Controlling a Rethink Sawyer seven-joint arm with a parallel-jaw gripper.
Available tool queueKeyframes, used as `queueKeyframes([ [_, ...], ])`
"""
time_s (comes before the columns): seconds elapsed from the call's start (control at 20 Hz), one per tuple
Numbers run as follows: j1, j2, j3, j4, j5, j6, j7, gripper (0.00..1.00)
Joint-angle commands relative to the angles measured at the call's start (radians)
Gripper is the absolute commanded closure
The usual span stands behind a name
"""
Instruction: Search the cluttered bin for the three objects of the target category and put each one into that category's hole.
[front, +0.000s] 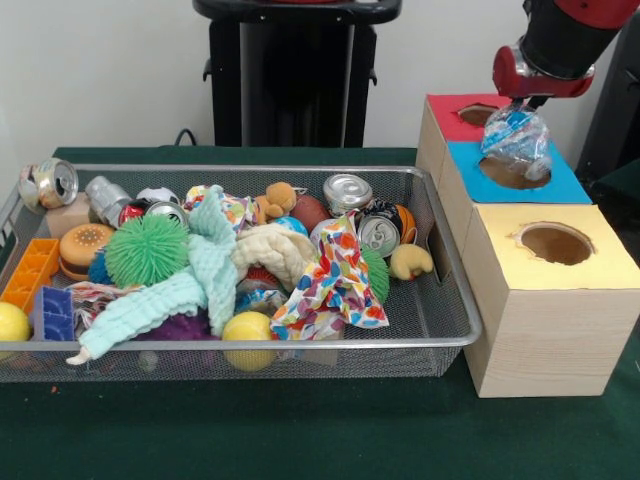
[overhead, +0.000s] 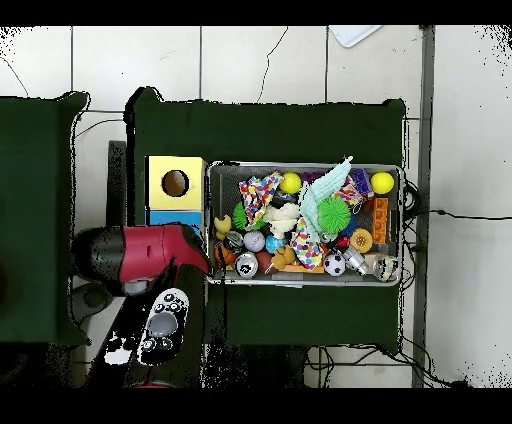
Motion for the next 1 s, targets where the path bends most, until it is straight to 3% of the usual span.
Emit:
queueKeyframes([
  [0.05,-0.063,0.042,0.009,-0.102,-0.06,-0.027,0.115,1.0],
  [0.6,-0.092,0.047,0.024,-0.178,-0.077,0.046,0.129,1.0],
  [1.0,-0.101,0.03,0.021,-0.178,-0.083,0.068,0.122,1.0],
])
